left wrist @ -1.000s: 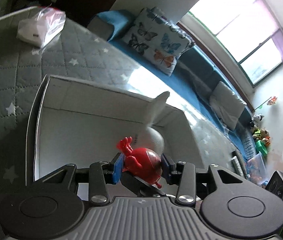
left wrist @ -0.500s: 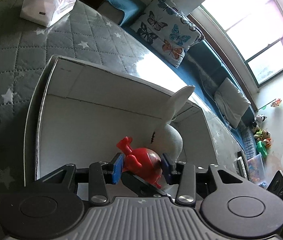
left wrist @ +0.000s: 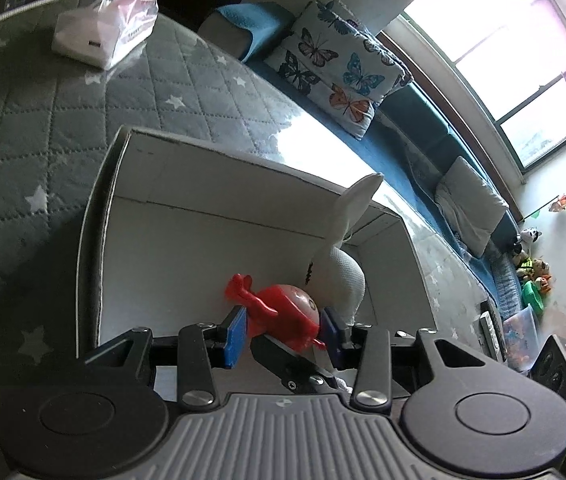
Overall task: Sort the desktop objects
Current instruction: 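Carry the red toy into the shoebox and release it, then move the right tool to the lime-green alien toy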
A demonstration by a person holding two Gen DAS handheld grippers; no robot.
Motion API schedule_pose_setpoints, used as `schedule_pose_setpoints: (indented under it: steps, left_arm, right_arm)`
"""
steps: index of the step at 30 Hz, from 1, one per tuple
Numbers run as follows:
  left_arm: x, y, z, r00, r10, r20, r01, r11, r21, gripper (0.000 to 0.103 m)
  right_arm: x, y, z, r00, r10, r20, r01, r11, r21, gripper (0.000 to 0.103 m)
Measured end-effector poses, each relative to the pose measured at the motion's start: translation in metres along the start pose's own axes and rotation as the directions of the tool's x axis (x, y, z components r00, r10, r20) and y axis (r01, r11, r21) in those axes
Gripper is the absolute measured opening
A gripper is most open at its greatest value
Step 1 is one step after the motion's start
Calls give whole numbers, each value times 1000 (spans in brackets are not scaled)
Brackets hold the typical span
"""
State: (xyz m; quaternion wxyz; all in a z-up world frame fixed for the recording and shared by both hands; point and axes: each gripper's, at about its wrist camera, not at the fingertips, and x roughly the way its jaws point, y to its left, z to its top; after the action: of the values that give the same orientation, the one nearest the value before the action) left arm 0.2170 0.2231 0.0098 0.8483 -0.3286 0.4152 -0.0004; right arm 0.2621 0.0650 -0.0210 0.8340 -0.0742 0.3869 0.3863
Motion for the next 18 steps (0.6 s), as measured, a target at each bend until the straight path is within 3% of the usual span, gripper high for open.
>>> schedule_pose_setpoints:
  steps: [5, 8, 10, 12, 18]
  left_arm:
    - [-14, -9, -8, 999, -3, 35, 1, 999, 34, 43]
    - [-24, -16, -14, 998, -10, 58, 7, 998, 55, 43]
    - [-31, -21, -18, 997, -16, 73, 11, 998, 70, 43]
    - [-36, -28, -25, 996, -30, 82, 23, 996, 88, 43]
    - [-44, -46, -52, 995, -63, 76, 51, 988, 145, 43]
  right_arm:
    - [-16, 6, -4, 999, -15, 30, 16, 999, -30, 53]
    - [-35, 6, -8, 998, -21, 64, 24, 999, -36, 65]
    - [-48, 6, -11, 996, -23, 85, 26, 999, -38, 66]
    - [-62, 7, -16, 994, -31, 102, 36, 998, -45, 75]
    - [-103, 4, -42, 986, -61, 152, 69, 997, -44, 87]
